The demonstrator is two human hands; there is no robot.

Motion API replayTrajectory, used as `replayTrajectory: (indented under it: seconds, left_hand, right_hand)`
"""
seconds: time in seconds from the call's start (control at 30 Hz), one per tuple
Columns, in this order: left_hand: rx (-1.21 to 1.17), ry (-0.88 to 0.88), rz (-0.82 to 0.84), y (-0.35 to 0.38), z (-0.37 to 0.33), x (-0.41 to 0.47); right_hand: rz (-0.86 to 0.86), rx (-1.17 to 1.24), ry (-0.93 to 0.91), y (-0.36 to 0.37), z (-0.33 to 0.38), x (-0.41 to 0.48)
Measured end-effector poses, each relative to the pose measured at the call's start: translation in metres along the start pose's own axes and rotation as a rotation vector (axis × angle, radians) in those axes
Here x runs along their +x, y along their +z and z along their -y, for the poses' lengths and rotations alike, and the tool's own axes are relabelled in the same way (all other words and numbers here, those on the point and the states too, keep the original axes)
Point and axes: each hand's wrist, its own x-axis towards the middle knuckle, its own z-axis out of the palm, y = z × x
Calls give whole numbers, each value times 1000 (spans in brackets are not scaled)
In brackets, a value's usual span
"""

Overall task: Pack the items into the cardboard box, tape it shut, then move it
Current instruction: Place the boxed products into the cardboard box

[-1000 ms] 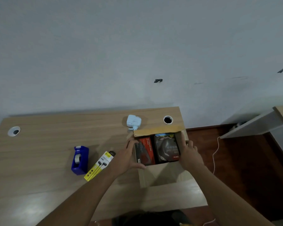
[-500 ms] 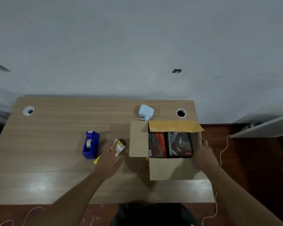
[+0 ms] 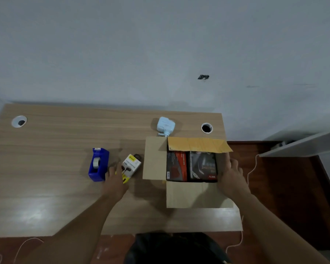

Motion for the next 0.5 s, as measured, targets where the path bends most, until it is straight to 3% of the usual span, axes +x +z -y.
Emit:
replayTrajectory:
  seconds: [0.17, 0.33, 0.5]
  left_hand:
    - [-178, 59, -35, -46, -9, 6]
    - [-321, 178, -175, -93, -20, -4]
    - [-375, 318, -182, -128, -34, -21]
  right_hand:
    - [-299, -84, -132, -10, 8, -1]
    - [-264, -14, -176, -23, 17, 12]
    - [-229, -27, -137, -28, 21, 35]
